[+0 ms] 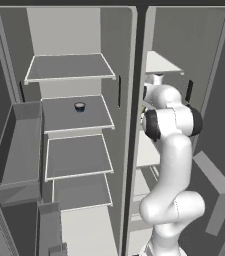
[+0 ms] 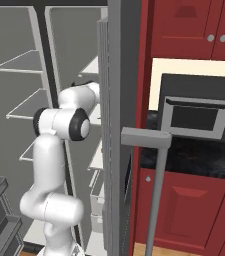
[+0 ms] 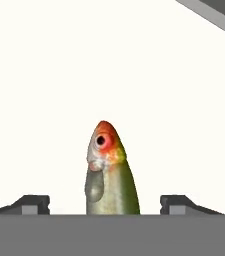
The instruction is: Pick up the frozen fish from the freezer, place it on any shelf in the fridge, and close the fridge and freezer doors when done.
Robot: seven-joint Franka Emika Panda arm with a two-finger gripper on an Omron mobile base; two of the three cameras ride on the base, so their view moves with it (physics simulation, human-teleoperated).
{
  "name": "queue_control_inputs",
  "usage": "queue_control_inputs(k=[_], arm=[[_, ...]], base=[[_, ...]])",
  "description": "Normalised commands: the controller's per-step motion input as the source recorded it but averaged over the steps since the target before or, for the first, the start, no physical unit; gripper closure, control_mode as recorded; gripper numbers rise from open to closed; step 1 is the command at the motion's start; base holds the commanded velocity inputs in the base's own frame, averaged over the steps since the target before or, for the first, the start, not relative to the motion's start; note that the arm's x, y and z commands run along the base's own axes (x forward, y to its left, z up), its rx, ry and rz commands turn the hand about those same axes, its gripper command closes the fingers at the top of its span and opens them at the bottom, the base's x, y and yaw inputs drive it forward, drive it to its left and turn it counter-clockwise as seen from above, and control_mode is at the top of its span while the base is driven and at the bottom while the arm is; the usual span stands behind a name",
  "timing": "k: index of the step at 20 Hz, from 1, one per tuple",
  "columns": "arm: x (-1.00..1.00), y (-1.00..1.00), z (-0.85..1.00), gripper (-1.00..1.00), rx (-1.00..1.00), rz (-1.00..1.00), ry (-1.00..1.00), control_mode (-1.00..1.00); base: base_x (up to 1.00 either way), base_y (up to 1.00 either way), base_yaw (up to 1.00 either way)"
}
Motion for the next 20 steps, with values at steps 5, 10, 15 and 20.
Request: queue_control_inputs(k=[5, 10, 15, 20], arm=[[-0.12, 0.00, -1.00, 1.00, 0.00, 0.01, 0.30, -1.00], [-0.56, 0.00, -0.59, 1.00, -0.02, 0.02, -0.20, -1.00], [-0.95, 0.00, -0.09, 1.00, 0.00, 0.01, -0.27, -1.00], [-1.00, 0.00, 0.23, 1.00, 0.00, 0.00, -0.28, -1.00]], base=[[0.00, 0.00, 0.00], [0.00, 0.00, 0.00], [0.00, 0.00, 0.00], [0.00, 0.00, 0.00]])
